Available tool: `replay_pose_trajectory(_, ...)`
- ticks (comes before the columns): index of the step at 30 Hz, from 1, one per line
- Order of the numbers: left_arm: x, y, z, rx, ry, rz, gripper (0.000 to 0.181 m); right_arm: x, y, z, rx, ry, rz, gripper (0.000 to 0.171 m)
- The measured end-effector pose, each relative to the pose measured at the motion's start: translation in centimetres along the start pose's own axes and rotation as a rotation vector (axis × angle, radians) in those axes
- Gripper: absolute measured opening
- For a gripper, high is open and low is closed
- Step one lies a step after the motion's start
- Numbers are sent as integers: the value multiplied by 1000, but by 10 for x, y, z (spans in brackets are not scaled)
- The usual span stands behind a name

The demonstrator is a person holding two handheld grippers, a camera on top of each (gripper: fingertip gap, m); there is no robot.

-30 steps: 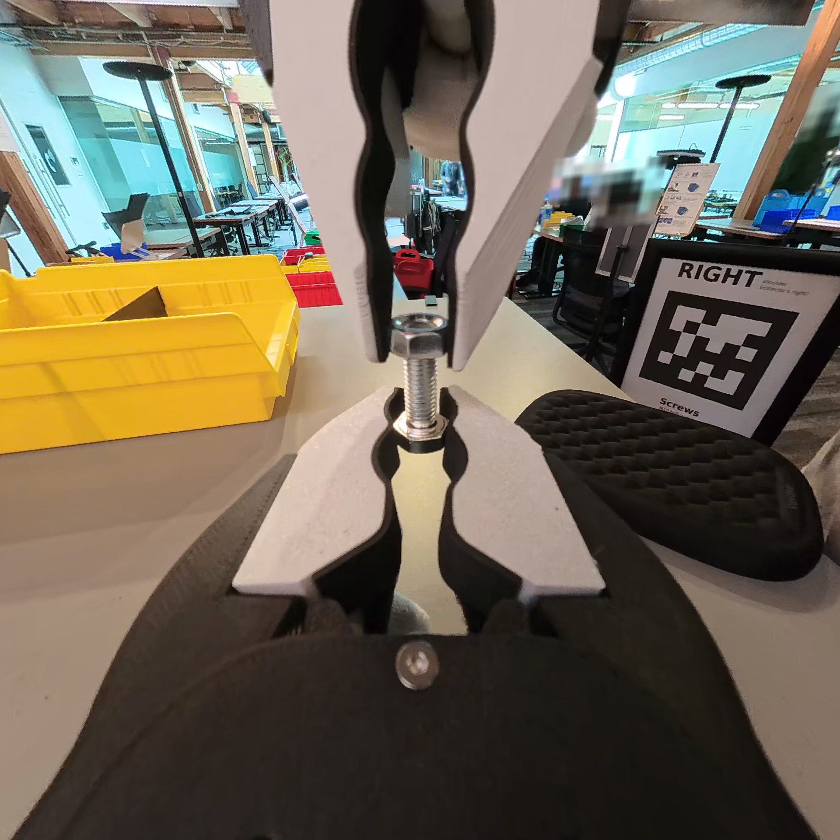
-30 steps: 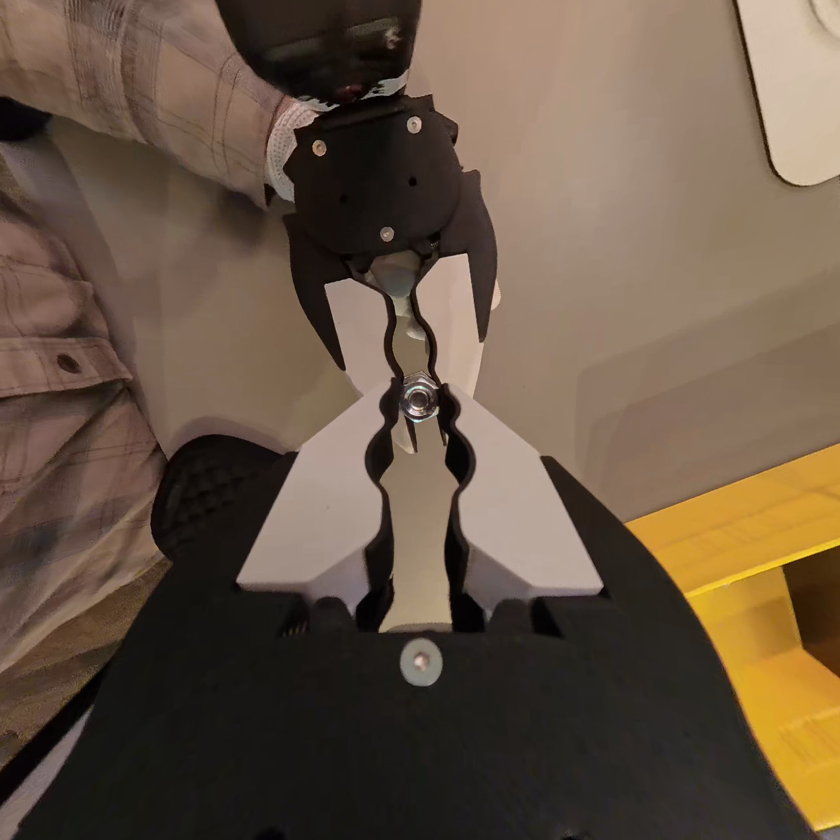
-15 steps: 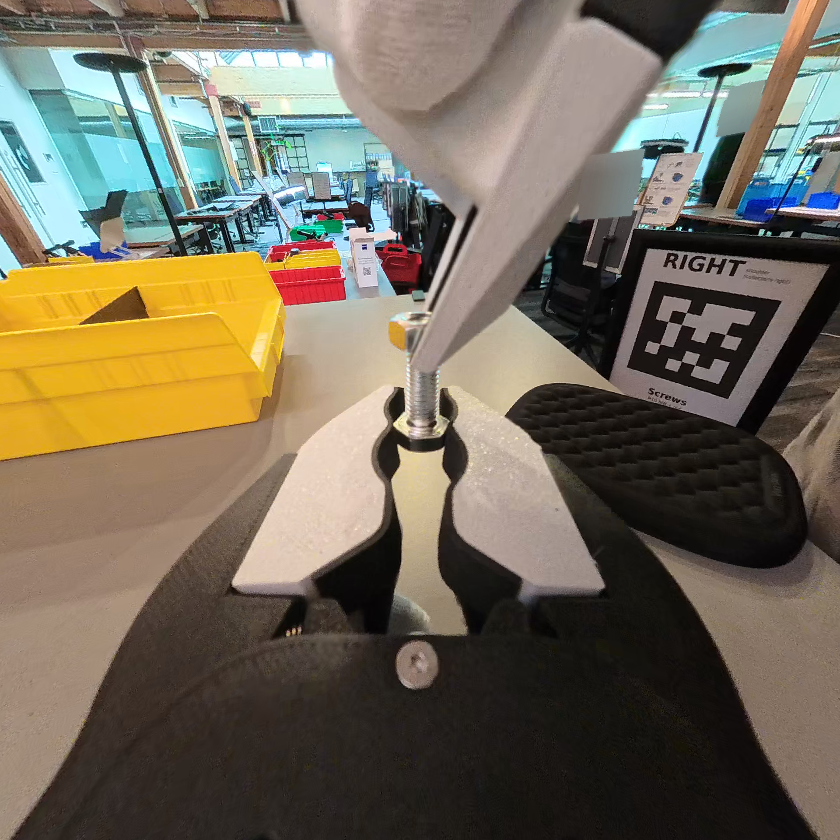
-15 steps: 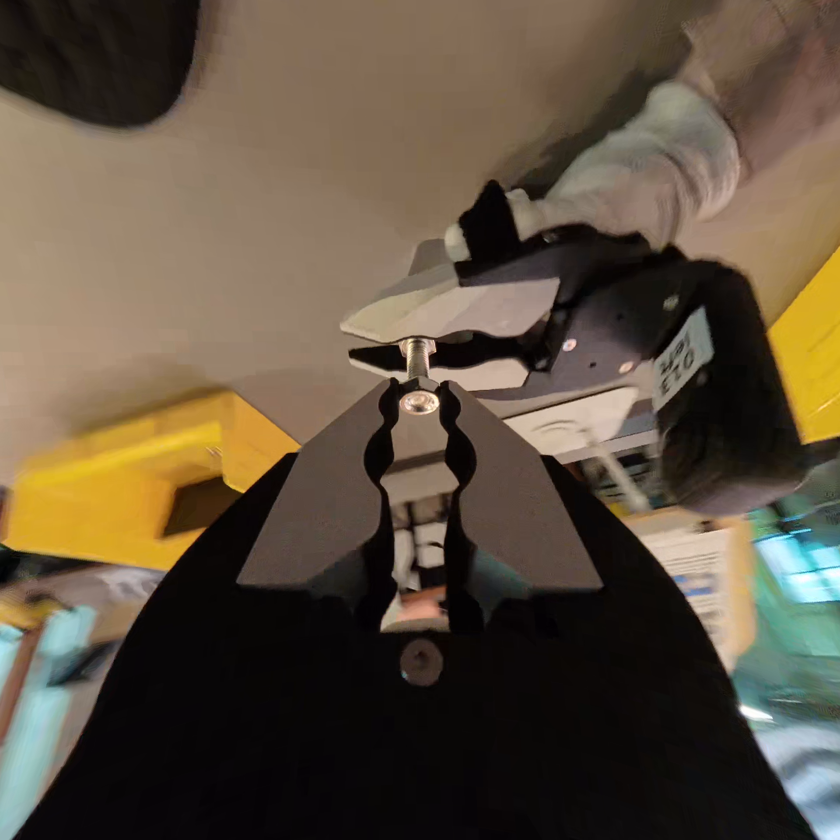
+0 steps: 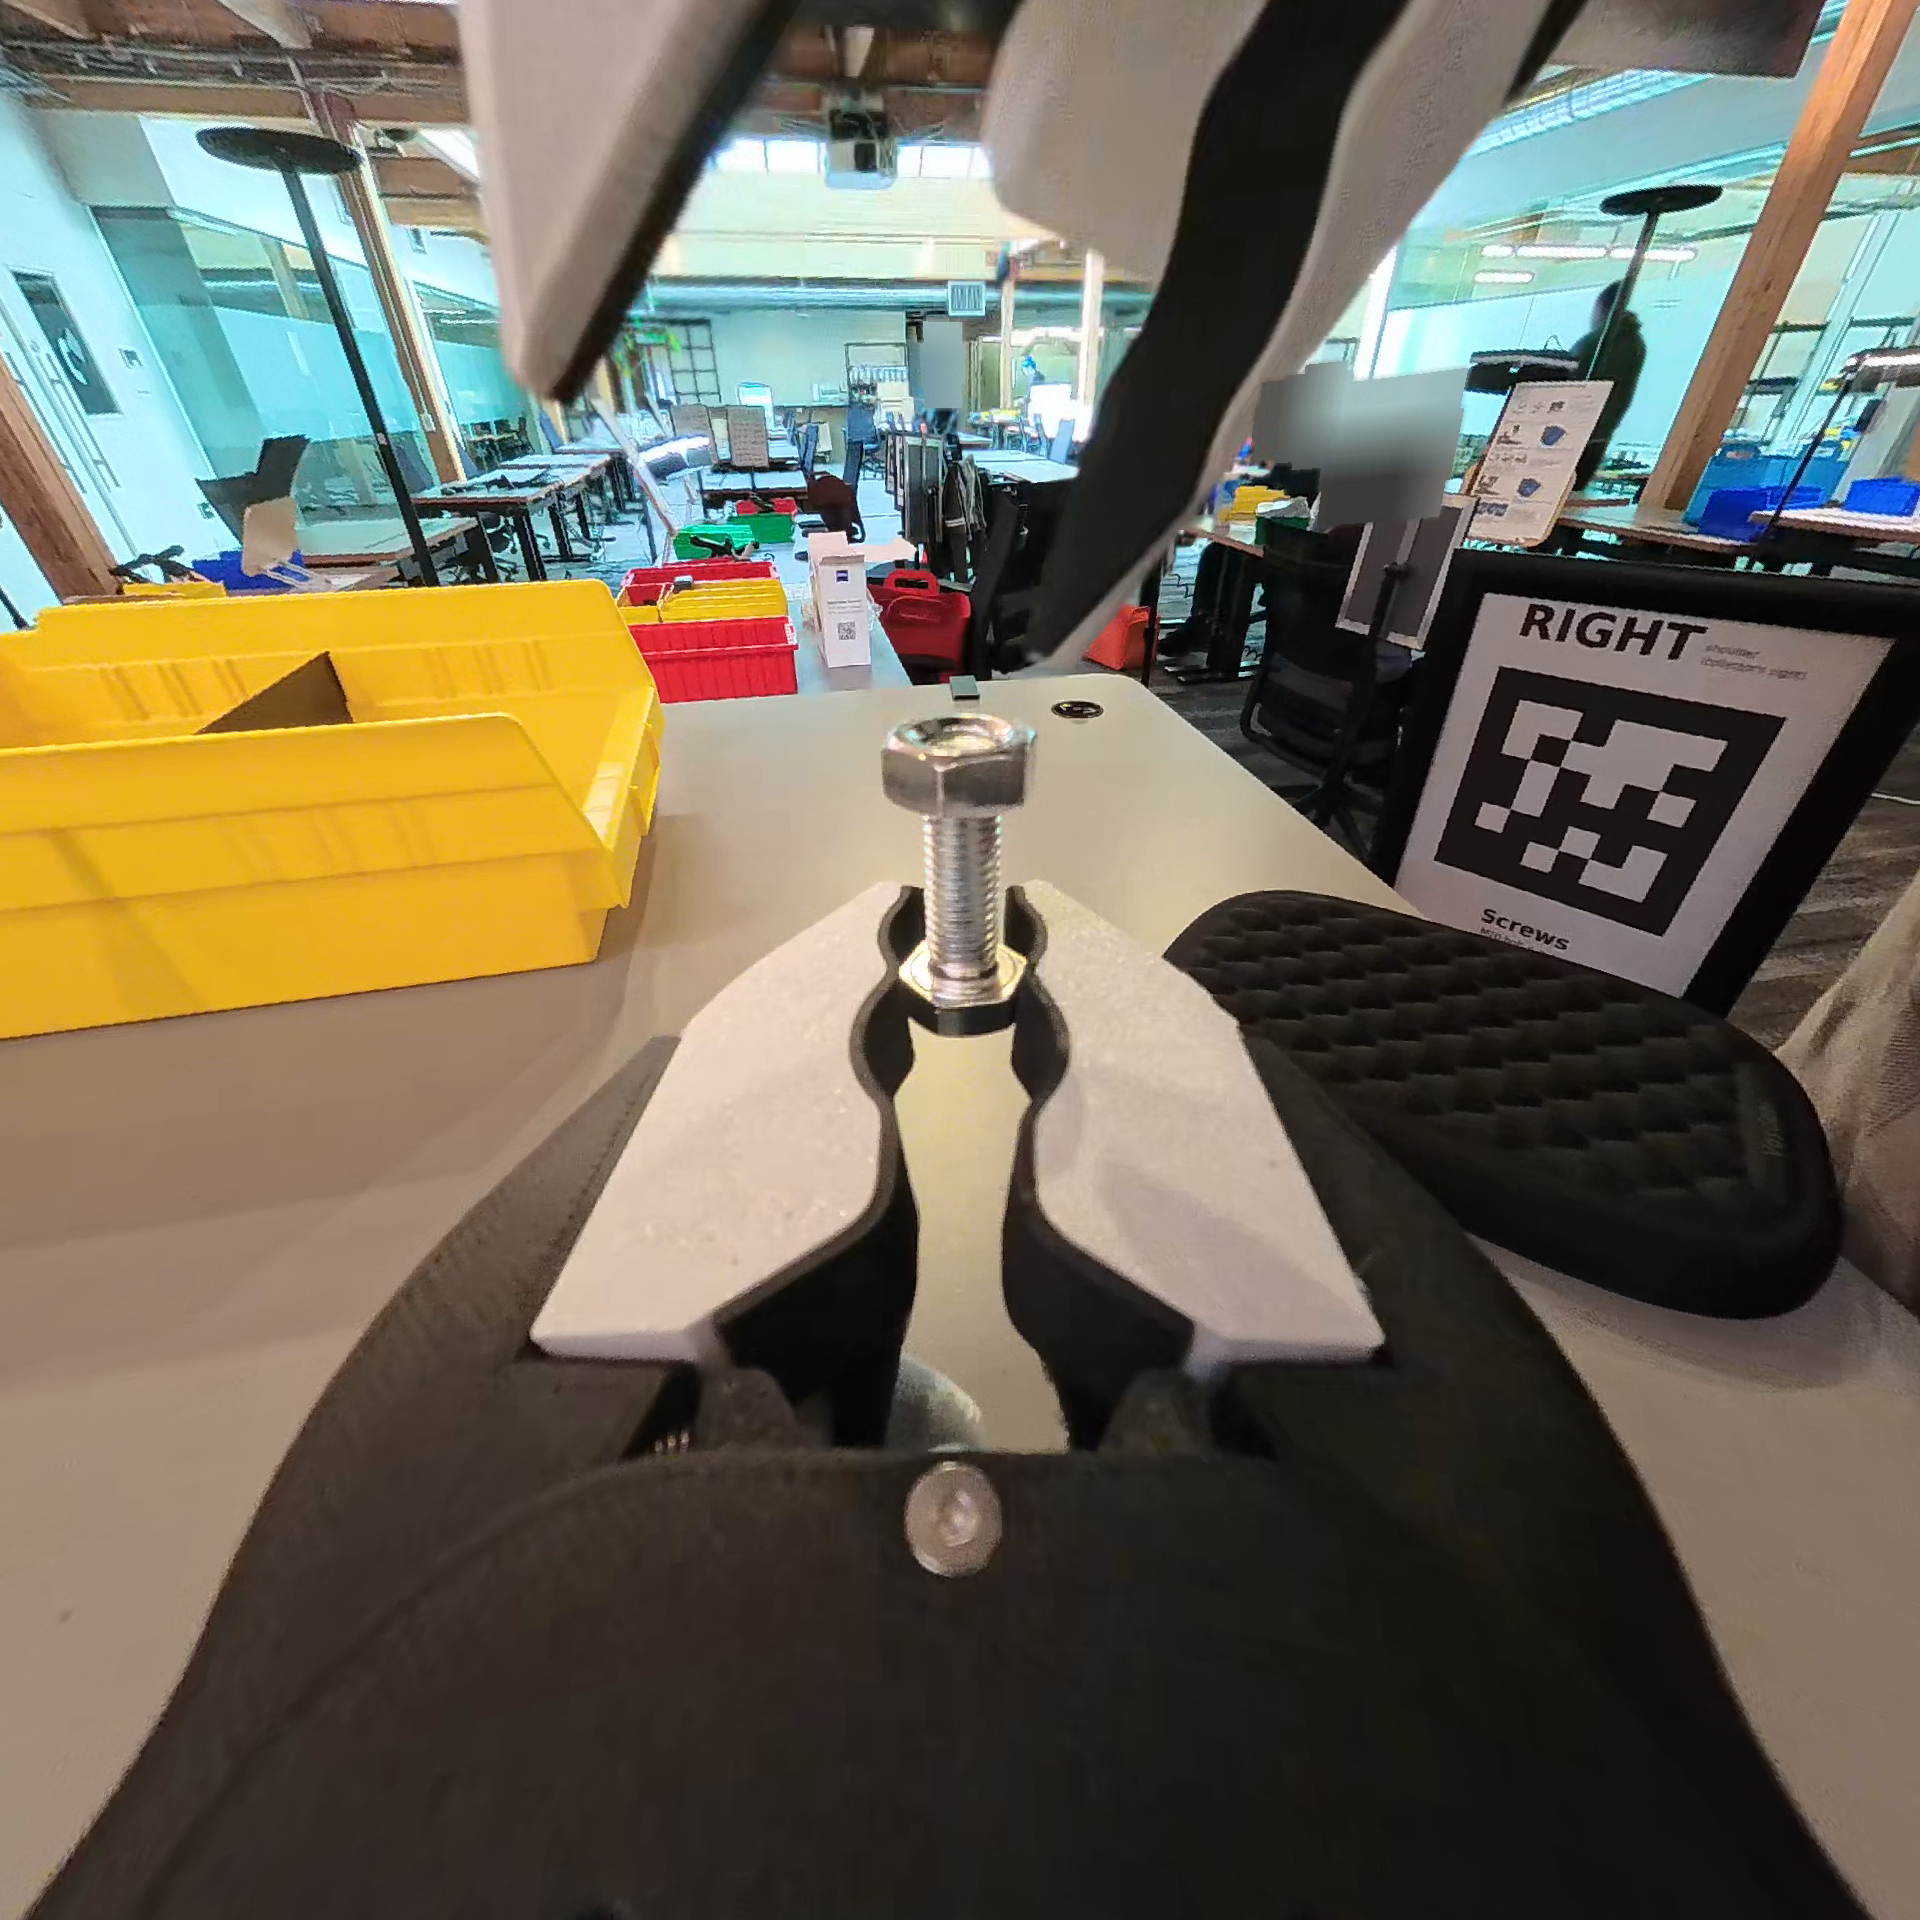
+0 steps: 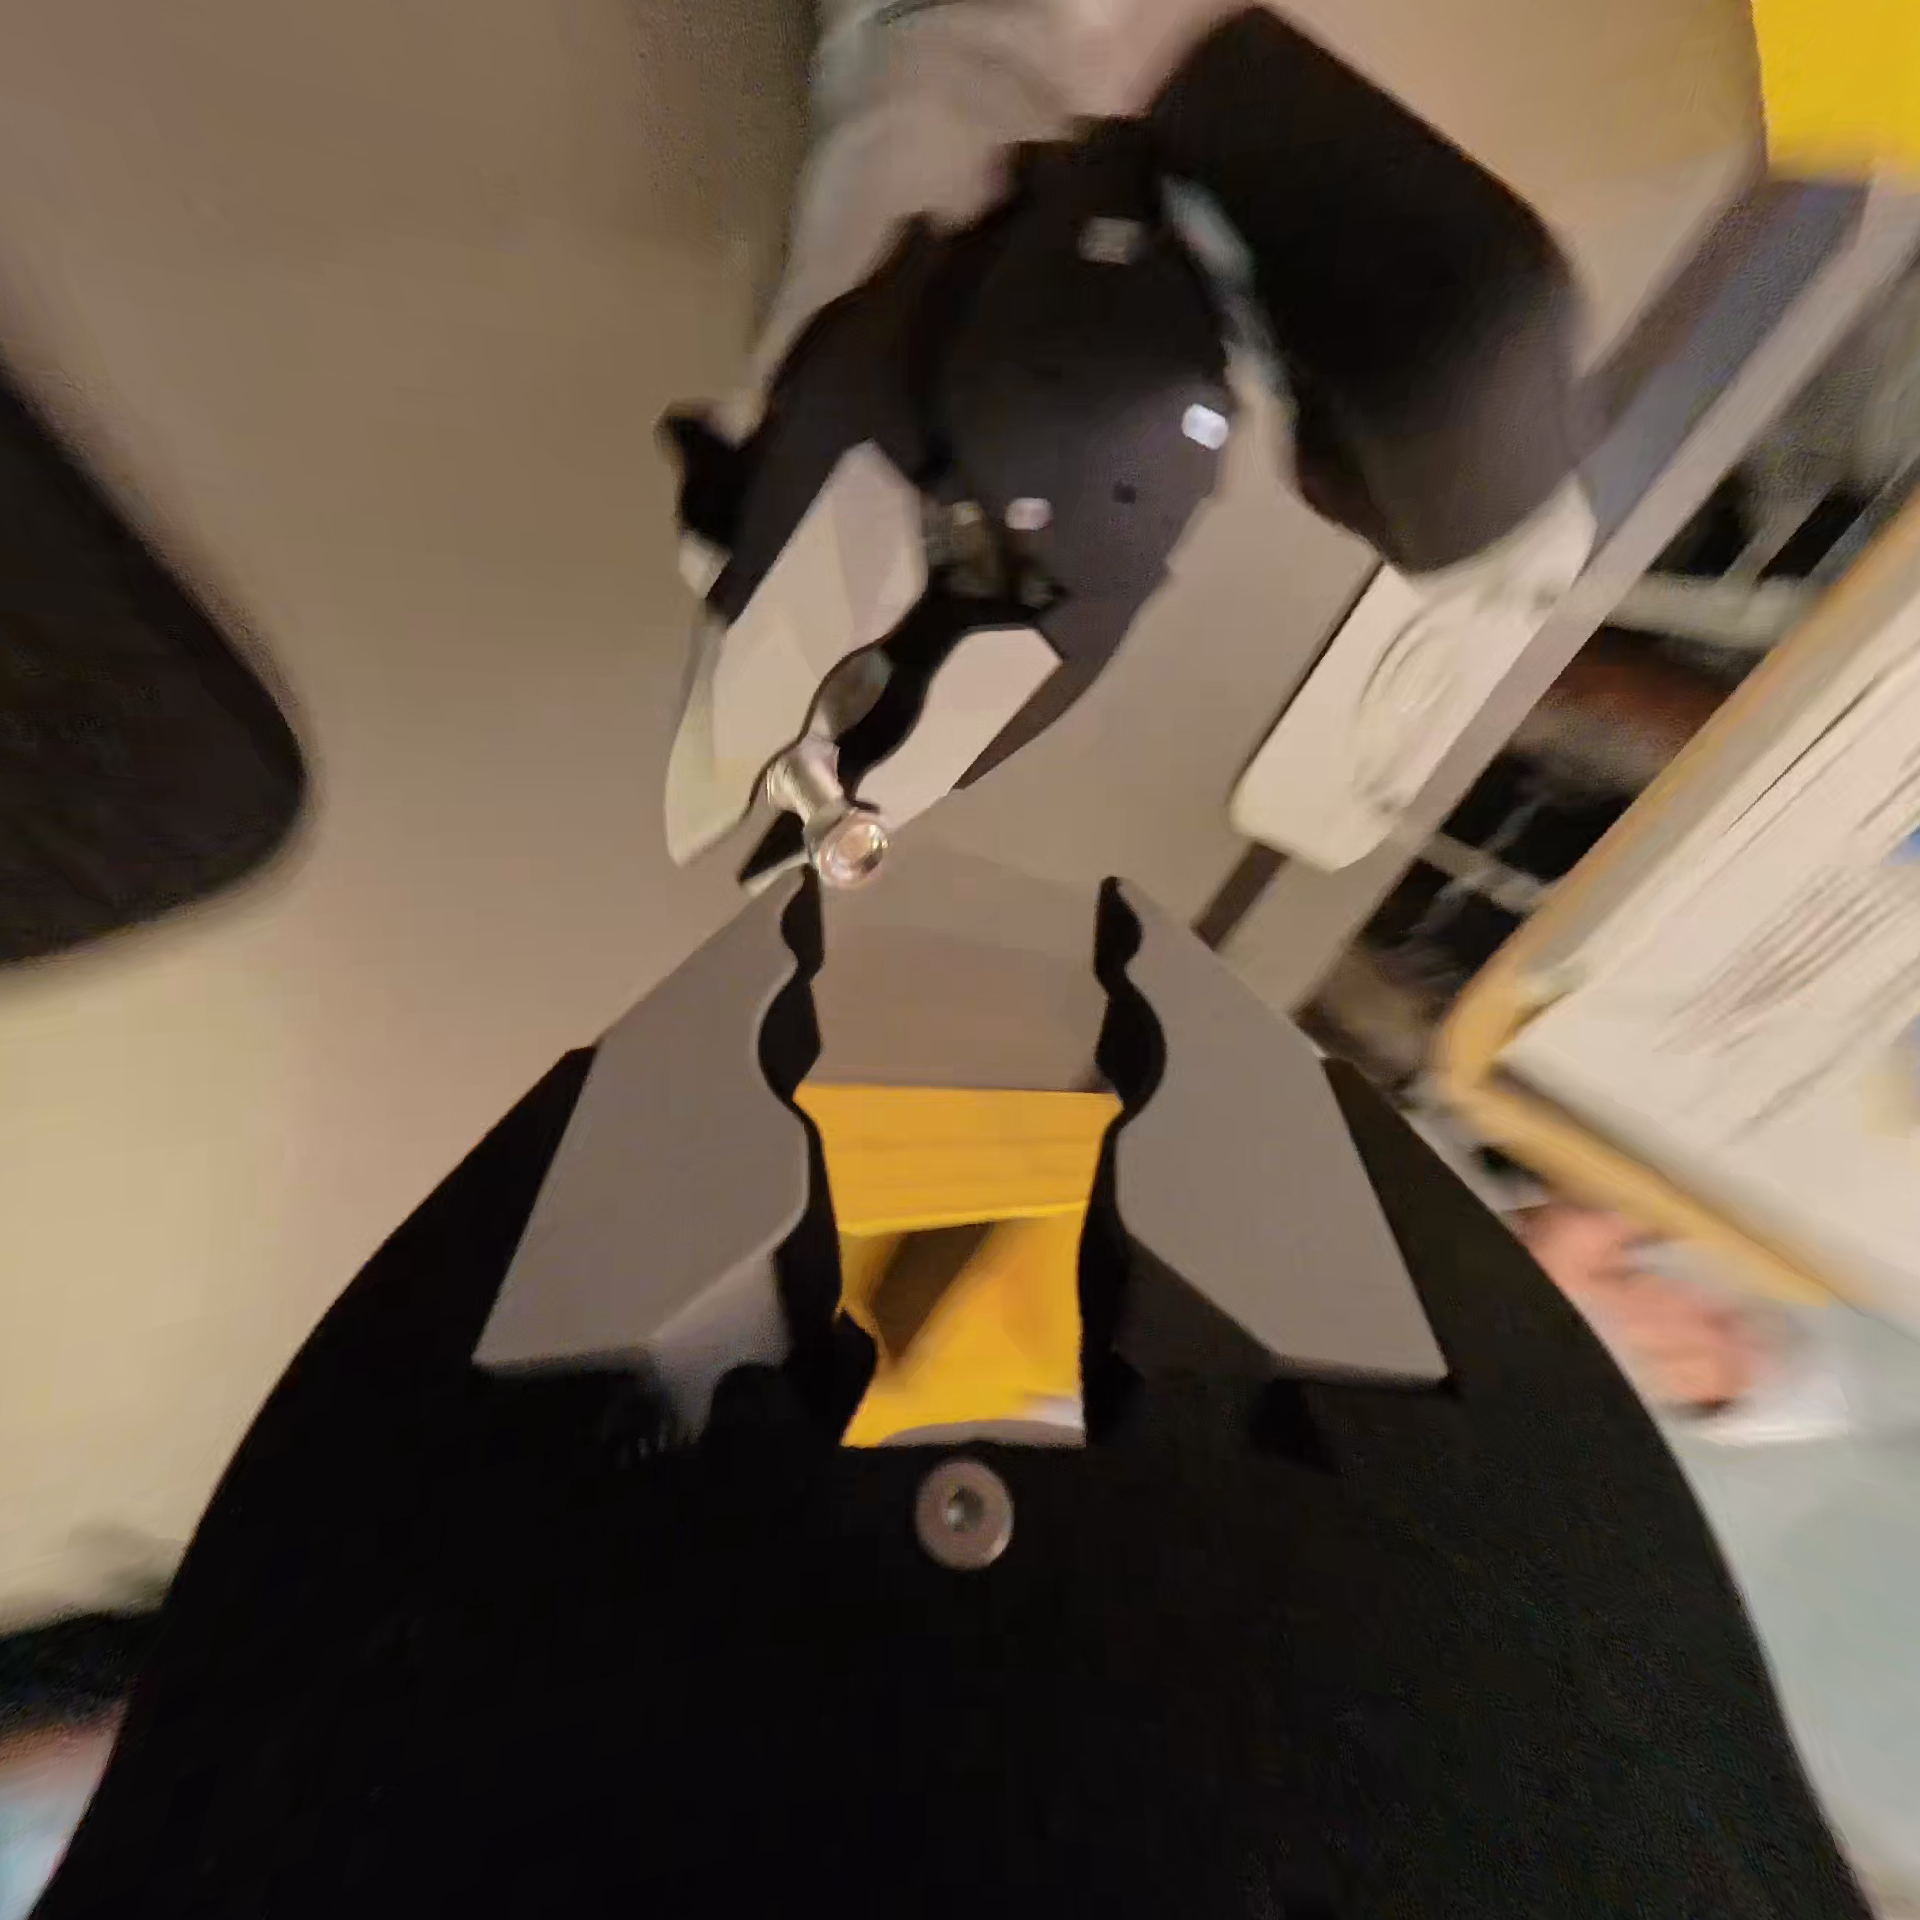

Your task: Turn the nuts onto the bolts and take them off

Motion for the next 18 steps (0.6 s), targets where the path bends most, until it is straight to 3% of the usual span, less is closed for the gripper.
replay_pose_trajectory(1, 0, 0, 0, 1, 1, -1, 15, -1, 1, 1, 87, -226, 57, 46)
replay_pose_trajectory(3, 0, 0, 0, 4, 2, 1, 15, -2, 1, 0, 278, -619, 179, 44)
replay_pose_trajectory(6, 0, 0, 0, 5, 2, 0, 15, -13, -12, -7, 413, -889, 232, 46)
replay_pose_trajectory(9, 0, 0, 0, 5, 0, -1, 15, -14, -24, -17, 478, -970, 240, 45)
replay_pose_trajectory(13, 0, 0, 0, 6, 4, 3, 15, -9, -28, -20, 470, -971, 265, 17)
replay_pose_trajectory(18, 0, -1, 2, -5, -7, -4, 15, -8, -26, -21, 452, -846, 239, 16)
Point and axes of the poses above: each gripper's, where its closed fingertips meet, y back along the fingers, x out of its top, z = x × y across the jaws, the point moved 4 cm from there along y, back along the fingers, and after that the axes turned 6 degrees about -z, right-handed, at the moved point
